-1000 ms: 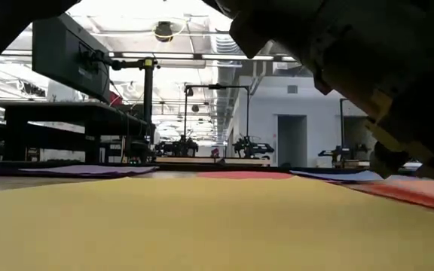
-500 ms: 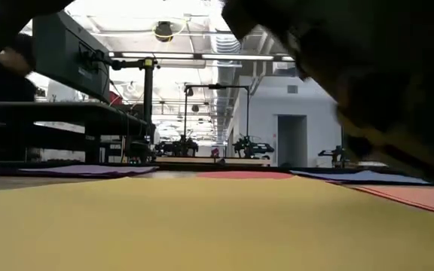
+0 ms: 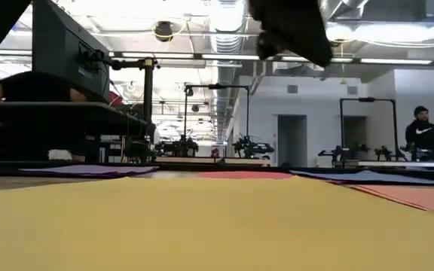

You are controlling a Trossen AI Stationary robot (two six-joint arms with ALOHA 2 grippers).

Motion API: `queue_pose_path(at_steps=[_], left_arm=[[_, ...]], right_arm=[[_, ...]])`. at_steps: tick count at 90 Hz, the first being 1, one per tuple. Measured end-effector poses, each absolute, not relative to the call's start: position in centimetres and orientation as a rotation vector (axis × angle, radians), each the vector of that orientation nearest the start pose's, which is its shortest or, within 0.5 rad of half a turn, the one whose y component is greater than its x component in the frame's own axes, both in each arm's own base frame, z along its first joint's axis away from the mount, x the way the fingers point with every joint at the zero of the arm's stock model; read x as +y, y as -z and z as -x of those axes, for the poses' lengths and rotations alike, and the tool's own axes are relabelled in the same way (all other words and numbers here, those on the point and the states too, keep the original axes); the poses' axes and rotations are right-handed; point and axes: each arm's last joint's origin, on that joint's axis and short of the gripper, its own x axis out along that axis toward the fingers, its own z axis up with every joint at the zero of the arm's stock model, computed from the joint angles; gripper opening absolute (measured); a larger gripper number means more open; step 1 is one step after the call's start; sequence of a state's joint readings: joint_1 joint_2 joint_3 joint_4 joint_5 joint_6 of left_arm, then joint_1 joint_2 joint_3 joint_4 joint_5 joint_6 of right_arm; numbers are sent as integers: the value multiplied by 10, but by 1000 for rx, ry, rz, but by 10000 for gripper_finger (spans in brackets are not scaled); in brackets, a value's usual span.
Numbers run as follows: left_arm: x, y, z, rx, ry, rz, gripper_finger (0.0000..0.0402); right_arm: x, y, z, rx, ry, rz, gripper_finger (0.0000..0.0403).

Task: Organize paper
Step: Stack the orange paper on top of the orange paper

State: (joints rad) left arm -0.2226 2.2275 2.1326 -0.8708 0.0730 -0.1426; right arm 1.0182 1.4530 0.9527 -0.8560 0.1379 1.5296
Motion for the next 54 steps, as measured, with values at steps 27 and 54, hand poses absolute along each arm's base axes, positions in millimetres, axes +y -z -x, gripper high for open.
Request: queue_pose_path(at_steps=[27,54], left_arm=[[-128,-264,-475,948,299,-16,0],[-181,-264,-471,804,261,99,0]], right_arm=[[111,-204,-151,983,938,-921,0],[60,-143,-148,829,983,-1124,0]])
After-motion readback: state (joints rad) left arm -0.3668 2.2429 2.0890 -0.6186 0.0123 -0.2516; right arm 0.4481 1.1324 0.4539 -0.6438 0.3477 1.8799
